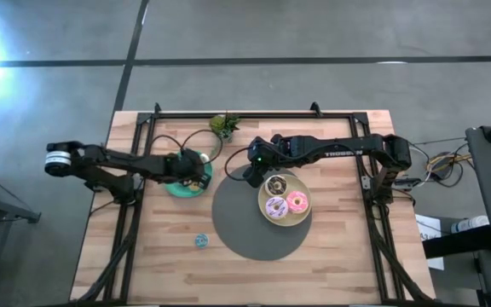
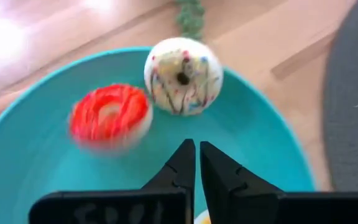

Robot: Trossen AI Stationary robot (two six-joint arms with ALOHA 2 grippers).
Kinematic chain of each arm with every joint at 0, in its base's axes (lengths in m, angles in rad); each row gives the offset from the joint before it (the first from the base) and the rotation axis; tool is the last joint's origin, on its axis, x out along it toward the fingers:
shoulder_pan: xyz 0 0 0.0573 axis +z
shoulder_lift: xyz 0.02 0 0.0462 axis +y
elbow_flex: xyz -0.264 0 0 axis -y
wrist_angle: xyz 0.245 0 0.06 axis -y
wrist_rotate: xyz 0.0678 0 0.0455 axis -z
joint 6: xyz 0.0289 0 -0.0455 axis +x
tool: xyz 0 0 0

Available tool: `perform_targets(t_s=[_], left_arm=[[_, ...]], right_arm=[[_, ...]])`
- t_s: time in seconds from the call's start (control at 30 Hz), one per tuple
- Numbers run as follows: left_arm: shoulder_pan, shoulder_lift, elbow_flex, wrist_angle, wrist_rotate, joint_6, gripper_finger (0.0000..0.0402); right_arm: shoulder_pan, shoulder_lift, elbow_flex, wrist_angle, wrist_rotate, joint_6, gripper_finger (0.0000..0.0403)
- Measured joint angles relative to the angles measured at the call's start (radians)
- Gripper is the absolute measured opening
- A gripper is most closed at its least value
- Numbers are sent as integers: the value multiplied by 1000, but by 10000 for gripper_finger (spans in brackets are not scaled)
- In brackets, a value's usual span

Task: Pick & Place donuts
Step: Put the white doughnut on the green plate

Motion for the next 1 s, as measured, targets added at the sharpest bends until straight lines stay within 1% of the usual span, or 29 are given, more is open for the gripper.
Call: perform_targets(t_s=[0.13, 0.27, 0.43, 0.6, 0.7, 1.0], left_arm=[[0, -12, 6, 15, 44, 9, 0], [-1, 15, 6, 28, 72, 10, 0], [-1, 54, 6, 112, 125, 9, 0], [-1, 87, 6, 119, 136, 5, 0], [-1, 99, 6, 124, 173, 6, 0], [-35, 105, 6, 162, 205, -19, 0]], right_arm=[[0, 0, 0, 16, -4, 0, 86], [0, 0, 0, 41, -4, 0, 84], [0, 0, -1, 49, -4, 0, 86], [0, 0, -2, 45, -4, 0, 81], [0, 0, -2, 45, -4, 5, 80], [0, 0, -2, 47, -3, 8, 81]])
